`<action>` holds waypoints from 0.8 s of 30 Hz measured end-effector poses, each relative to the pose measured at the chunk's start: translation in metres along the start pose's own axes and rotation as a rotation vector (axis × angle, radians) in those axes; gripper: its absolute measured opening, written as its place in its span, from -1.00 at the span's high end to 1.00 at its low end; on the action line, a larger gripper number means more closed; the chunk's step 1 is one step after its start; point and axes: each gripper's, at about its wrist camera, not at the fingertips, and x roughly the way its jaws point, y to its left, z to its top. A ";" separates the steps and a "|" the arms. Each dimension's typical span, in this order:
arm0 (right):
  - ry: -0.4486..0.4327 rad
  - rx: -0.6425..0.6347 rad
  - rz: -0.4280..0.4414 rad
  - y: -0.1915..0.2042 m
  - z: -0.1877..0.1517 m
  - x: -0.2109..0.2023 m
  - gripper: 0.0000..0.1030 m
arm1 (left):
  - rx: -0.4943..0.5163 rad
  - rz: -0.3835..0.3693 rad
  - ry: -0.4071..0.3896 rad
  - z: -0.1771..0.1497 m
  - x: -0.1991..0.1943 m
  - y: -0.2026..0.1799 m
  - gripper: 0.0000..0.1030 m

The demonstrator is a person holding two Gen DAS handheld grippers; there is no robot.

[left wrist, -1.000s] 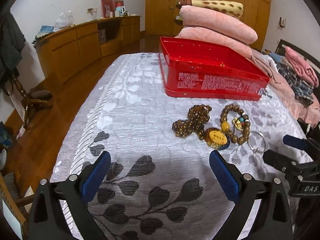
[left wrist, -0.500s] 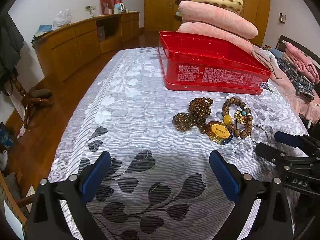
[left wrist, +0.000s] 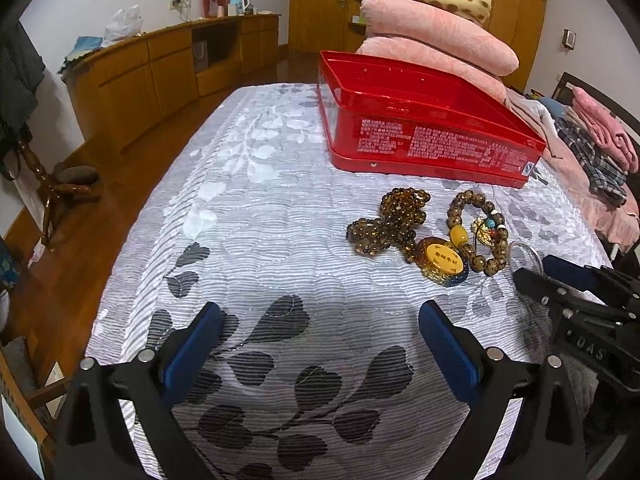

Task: Organize jewelry
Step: 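Close the right tool on the silver bangle while the left tool grasps the amber bead strand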

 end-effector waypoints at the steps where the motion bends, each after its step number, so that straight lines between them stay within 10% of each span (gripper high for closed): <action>1: 0.001 0.006 0.010 -0.002 0.000 0.000 0.13 | -0.002 -0.001 0.000 0.000 0.000 0.000 -0.88; 24: -0.013 0.062 0.025 -0.032 0.006 -0.001 0.15 | -0.006 -0.030 -0.030 0.040 0.022 -0.017 -0.85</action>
